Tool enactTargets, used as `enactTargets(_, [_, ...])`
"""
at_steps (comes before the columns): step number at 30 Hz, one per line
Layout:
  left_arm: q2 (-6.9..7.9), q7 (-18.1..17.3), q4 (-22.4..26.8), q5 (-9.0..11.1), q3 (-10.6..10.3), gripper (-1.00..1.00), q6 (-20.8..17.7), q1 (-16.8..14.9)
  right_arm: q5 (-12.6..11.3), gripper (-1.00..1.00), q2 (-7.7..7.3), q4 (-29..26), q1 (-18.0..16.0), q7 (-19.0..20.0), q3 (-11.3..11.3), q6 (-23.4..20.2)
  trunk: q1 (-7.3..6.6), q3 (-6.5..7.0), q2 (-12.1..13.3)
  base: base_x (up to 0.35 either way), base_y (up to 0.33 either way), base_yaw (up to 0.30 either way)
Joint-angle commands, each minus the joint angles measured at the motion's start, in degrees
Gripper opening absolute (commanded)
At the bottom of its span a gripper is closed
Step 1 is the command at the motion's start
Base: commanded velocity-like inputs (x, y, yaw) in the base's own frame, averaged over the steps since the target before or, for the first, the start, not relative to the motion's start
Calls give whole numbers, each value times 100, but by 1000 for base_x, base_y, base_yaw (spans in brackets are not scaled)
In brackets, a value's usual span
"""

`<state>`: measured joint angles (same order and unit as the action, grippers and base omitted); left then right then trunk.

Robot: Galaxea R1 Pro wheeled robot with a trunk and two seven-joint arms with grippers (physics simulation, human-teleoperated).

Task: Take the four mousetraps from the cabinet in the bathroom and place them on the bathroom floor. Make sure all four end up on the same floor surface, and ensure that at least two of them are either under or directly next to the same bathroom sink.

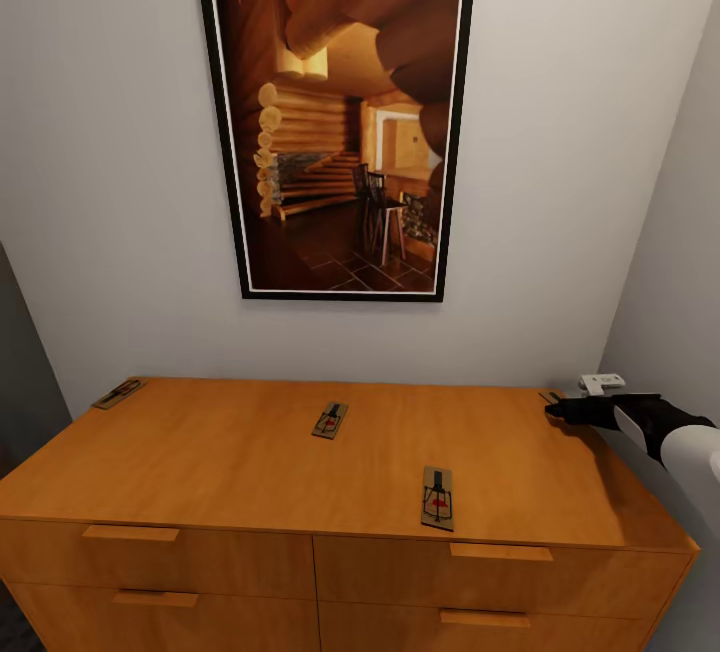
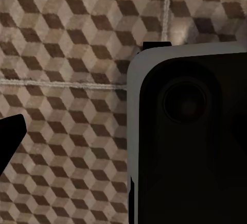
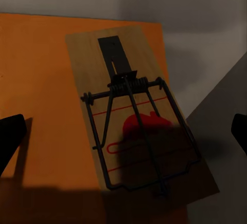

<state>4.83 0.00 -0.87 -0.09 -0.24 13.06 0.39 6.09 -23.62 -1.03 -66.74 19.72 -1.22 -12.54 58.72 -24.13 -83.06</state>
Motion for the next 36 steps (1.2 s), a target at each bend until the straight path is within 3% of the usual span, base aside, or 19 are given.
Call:
enactTargets(1, [0,0,-9,-1,-3,100,30,-4,76,100,-2,-3,3,32,-98,-21,1,-6,-2,0,0,0])
enactTargets(36, [0,0,-9,0,-3,100,30,-4,76,100,-2,-3,9,35,-99,-21,1,-6,-2,0,0,0])
